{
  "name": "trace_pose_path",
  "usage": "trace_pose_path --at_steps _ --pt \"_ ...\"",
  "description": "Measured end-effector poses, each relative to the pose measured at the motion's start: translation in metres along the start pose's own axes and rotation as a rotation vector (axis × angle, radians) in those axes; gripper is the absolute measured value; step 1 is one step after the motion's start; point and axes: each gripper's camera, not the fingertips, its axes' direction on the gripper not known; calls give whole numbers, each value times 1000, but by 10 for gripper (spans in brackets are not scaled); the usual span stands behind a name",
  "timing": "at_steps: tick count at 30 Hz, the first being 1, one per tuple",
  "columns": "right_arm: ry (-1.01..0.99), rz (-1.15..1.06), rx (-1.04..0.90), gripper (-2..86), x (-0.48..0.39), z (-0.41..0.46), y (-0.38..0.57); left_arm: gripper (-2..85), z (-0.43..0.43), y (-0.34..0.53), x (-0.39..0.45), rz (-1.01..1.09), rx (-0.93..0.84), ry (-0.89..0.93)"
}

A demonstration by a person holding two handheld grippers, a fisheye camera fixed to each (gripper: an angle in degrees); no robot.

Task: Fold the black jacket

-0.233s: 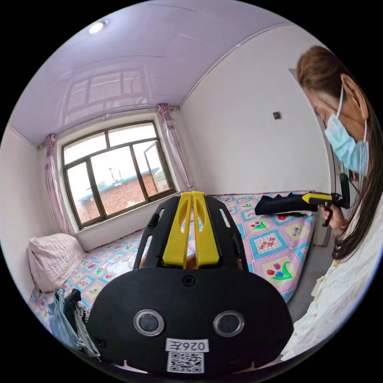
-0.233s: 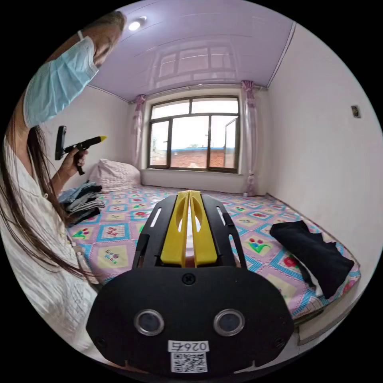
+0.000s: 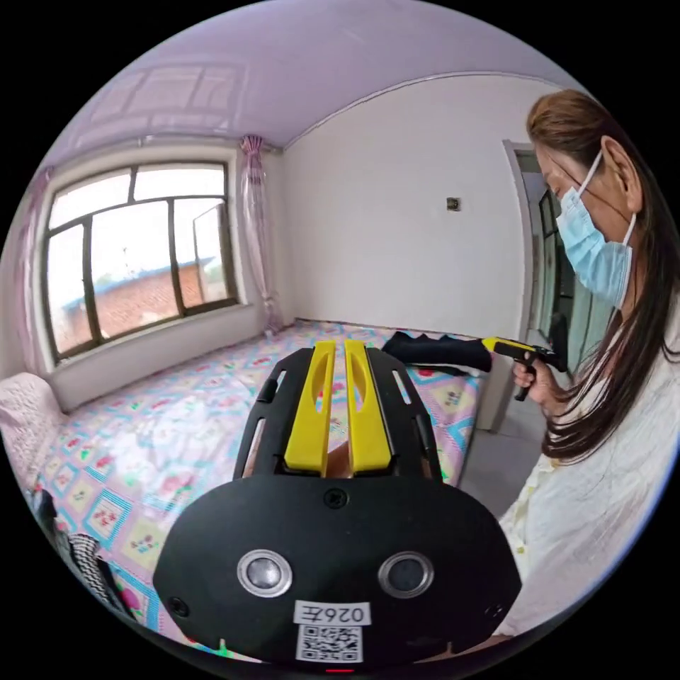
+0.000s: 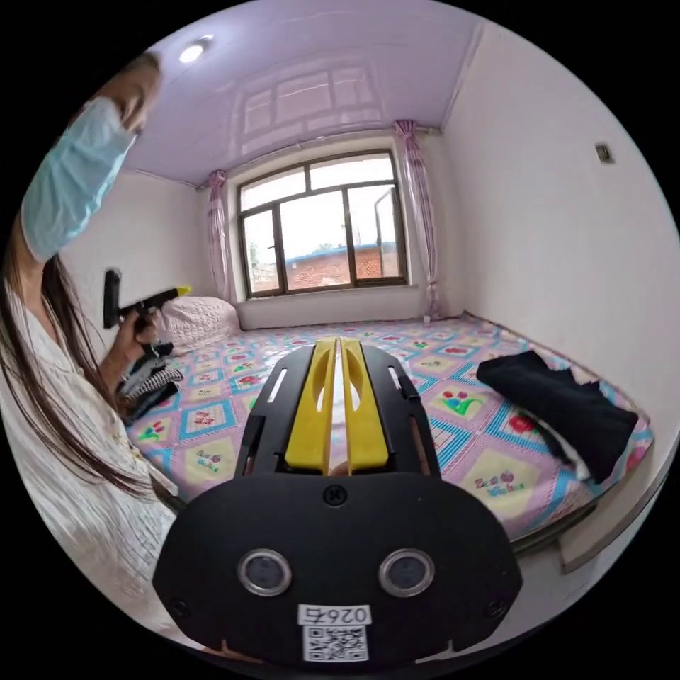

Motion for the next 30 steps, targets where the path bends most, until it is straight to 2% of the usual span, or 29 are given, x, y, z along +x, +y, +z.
trace_pose_path --at_steps 2,4,9,14,21,23,25,30 --pt "-80 97 -34 -9 4 14 -24 -9 21 19 -24 -18 -53 138" --pt "-77 135 -90 -9 5 26 -41 -9 49 37 -49 -58 -91 244" --pt "104 278 -152 -9 32 41 -81 -10 116 57 -93 -169 -140 304" --pt "240 536 -62 -9 133 21 -114 -10 208 70 -134 -341 -154 431" --pt "362 742 -14 -6 260 -15 -153 3 420 65 -152 -445 -309 578" --pt "364 811 -17 8 302 -20 -163 37 475 70 -159 -510 -313 641" --pt "342 872 -43 49 337 -15 -170 119 546 81 -171 -608 -366 718" --pt "280 1001 -50 142 409 11 -190 178 656 107 -205 -783 -462 748"
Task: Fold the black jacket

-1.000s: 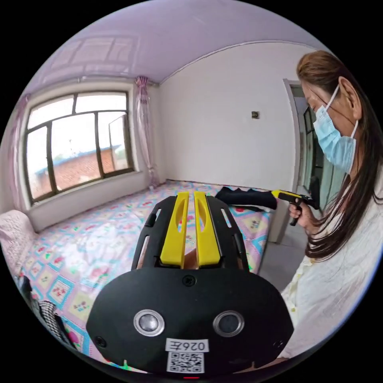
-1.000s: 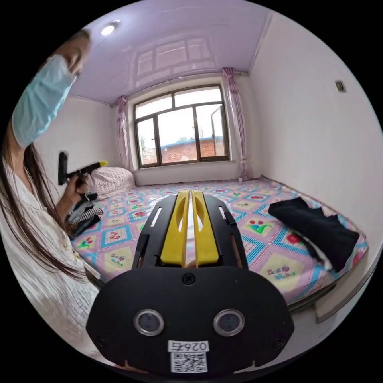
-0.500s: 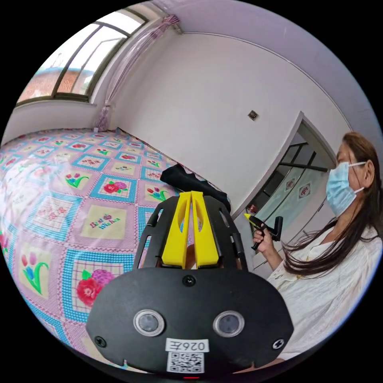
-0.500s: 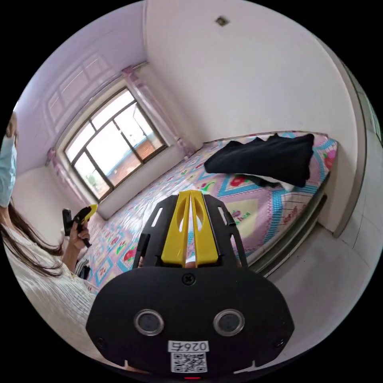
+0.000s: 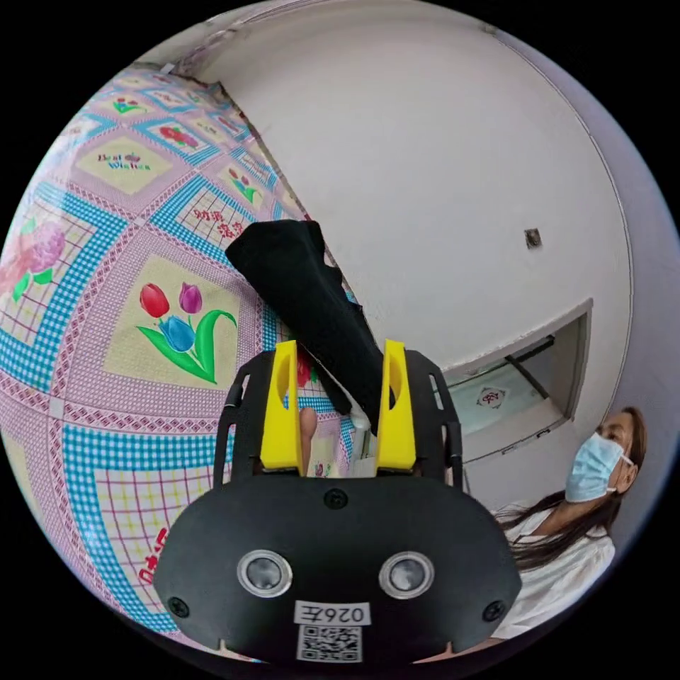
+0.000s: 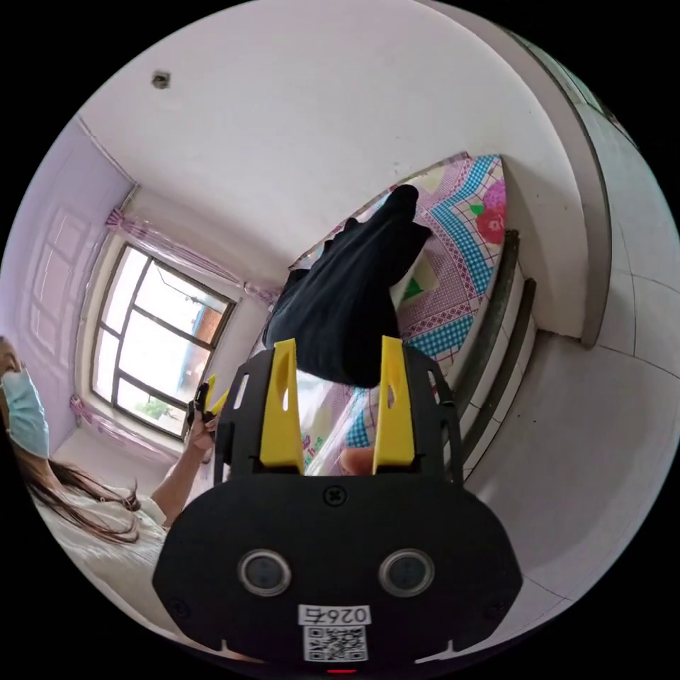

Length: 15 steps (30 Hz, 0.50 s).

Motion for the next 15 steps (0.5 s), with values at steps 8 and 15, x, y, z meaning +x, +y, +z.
trace_pose_path --at_steps 8,15 --pt "-35 52 -127 171 -27 71 -32 316 44 -84 -71 -111 13 -180" --pt "119 -213 -50 84 -137 49 8 244 51 -112 -111 -247 65 -140"
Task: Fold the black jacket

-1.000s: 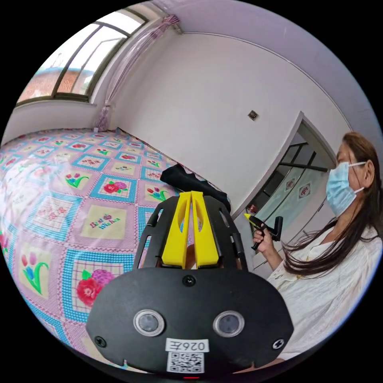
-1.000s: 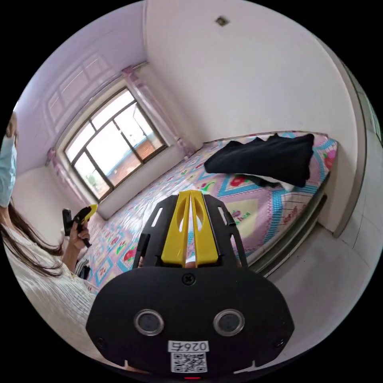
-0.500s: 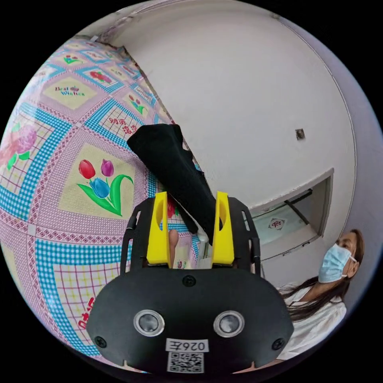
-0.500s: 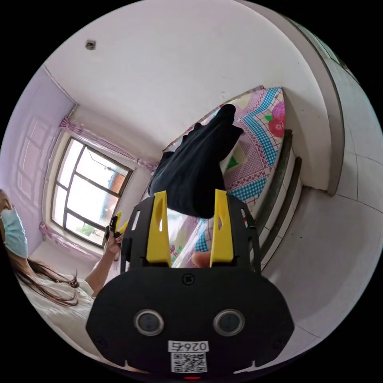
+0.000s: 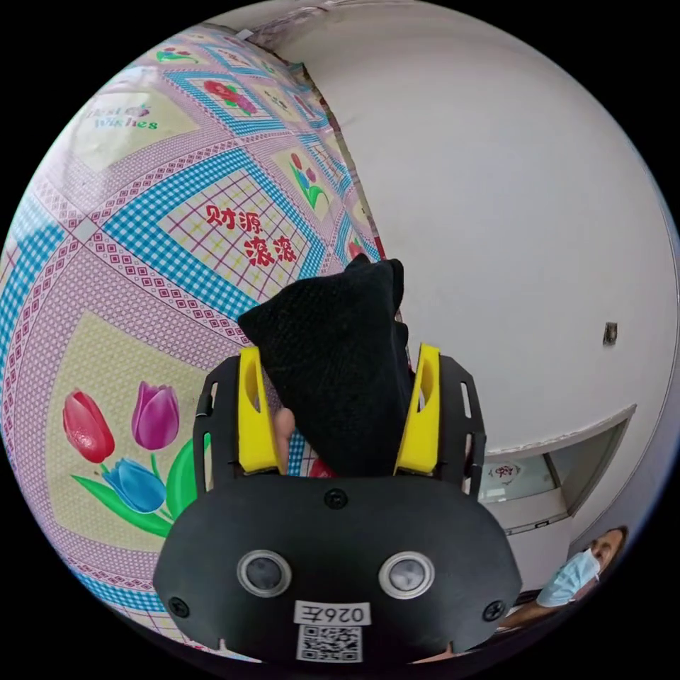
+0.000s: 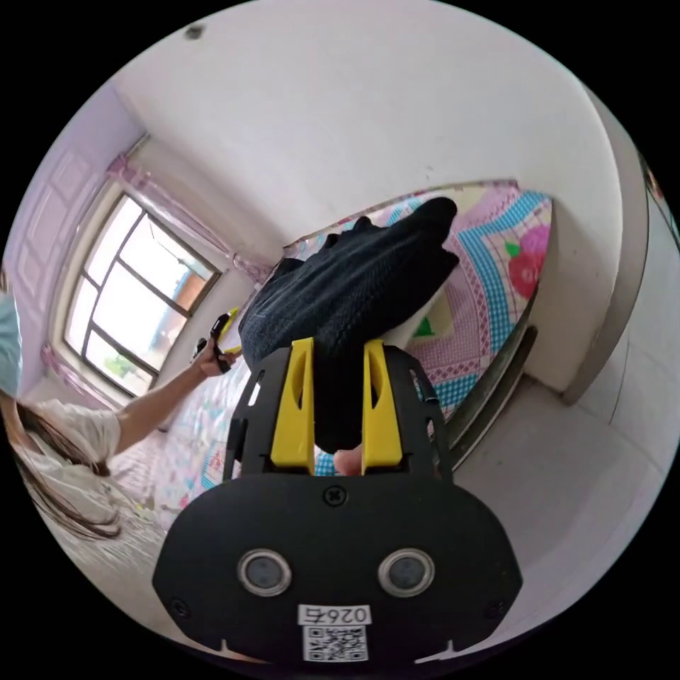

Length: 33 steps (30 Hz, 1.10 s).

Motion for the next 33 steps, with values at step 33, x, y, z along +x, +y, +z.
trace_pose_path --at_steps 33 --pt "-172 -283 73 0 -93 -149 90 63 -171 83 239 699 -141 331"
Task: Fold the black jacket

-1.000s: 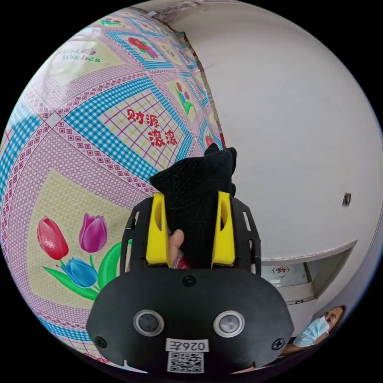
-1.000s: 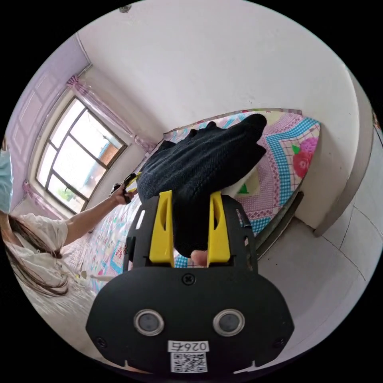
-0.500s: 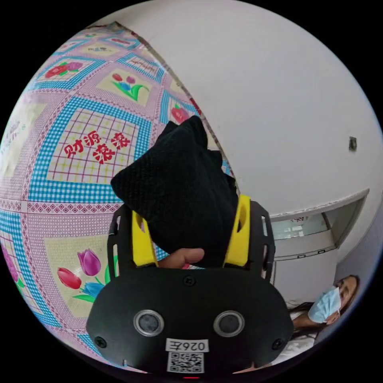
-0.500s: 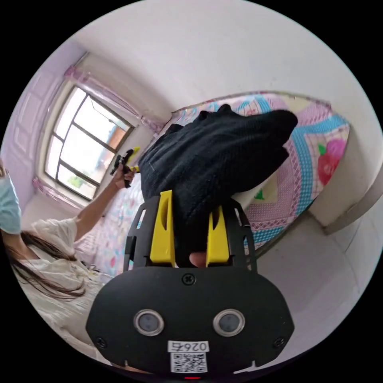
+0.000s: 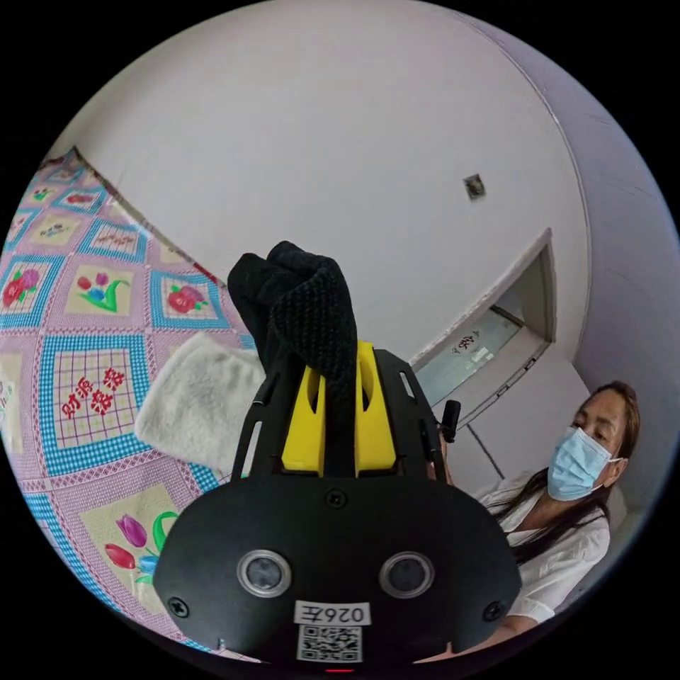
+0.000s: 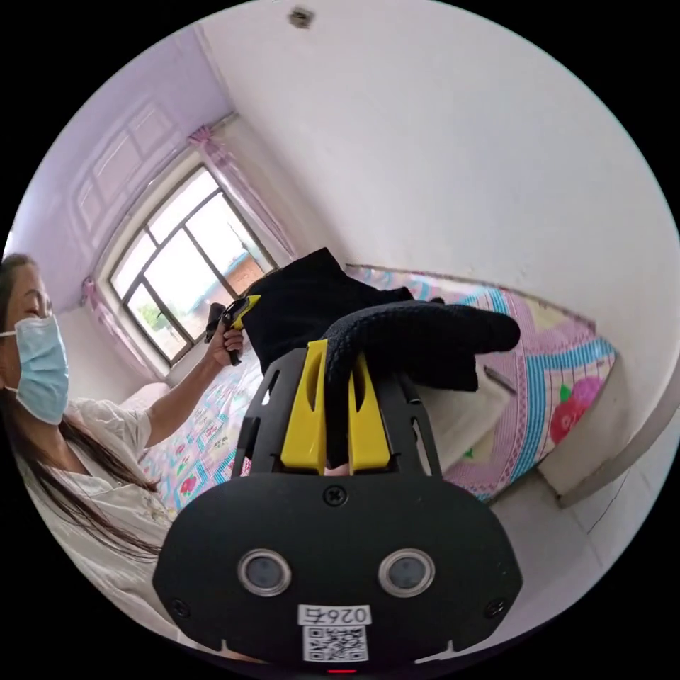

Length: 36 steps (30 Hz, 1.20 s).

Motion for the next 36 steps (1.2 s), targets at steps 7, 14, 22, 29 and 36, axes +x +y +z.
trace_pose_path --at_steps 7,14,22,29,36 --pt "-143 -272 120 1 -111 -126 27 64 -185 56 154 60 217 20" --pt "-419 -313 29 3 -194 -135 115 65 -378 223 272 -7 408 -130" --pt "-659 -193 -499 1 -270 79 253 64 -544 438 325 -375 663 -421" --pt "-771 -307 -620 -2 -351 212 287 63 -628 407 318 -371 669 -476" --pt "-744 -596 -429 4 -360 181 206 67 -630 344 378 -46 731 -476"
